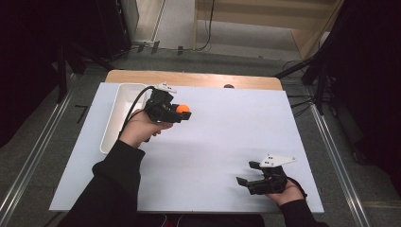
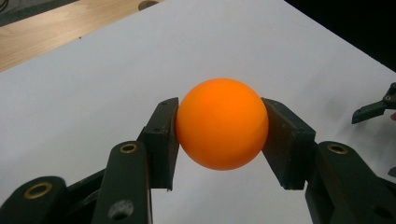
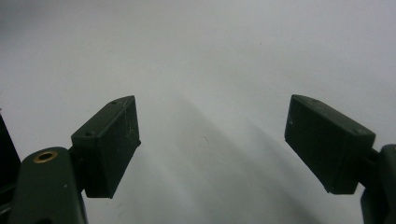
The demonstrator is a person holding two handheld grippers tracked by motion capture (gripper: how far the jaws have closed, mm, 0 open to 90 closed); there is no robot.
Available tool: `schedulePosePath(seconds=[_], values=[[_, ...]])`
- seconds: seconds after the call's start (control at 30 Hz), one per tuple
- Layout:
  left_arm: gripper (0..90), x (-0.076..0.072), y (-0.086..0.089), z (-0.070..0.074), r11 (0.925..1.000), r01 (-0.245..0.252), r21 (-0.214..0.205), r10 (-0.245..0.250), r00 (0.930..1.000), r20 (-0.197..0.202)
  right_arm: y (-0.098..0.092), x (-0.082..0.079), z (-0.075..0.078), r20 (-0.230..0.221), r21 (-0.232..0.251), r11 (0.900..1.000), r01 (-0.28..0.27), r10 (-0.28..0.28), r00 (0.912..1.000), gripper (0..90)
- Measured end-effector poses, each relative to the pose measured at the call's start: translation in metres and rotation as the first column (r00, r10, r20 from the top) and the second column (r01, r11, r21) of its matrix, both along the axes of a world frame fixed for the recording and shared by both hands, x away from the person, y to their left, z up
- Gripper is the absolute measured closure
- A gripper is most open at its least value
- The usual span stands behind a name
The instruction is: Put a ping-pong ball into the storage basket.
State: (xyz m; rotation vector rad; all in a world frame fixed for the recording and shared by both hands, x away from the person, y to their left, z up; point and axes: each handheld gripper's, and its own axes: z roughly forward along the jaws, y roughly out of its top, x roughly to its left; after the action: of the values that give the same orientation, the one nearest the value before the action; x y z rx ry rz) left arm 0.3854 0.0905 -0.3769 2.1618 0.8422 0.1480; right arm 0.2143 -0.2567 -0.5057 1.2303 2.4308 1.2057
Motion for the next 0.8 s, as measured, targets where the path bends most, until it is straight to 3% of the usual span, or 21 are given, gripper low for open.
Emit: schedulePosePath(seconds=[0.8], values=[[50.4,0.008,0.021,0.004,0.9979,-0.060,0.025,0.059,0.9981,0.019,0.000,0.000,0.000,-0.003,-0.002,1.0000,0.001,-0.001,1.0000,16.4]])
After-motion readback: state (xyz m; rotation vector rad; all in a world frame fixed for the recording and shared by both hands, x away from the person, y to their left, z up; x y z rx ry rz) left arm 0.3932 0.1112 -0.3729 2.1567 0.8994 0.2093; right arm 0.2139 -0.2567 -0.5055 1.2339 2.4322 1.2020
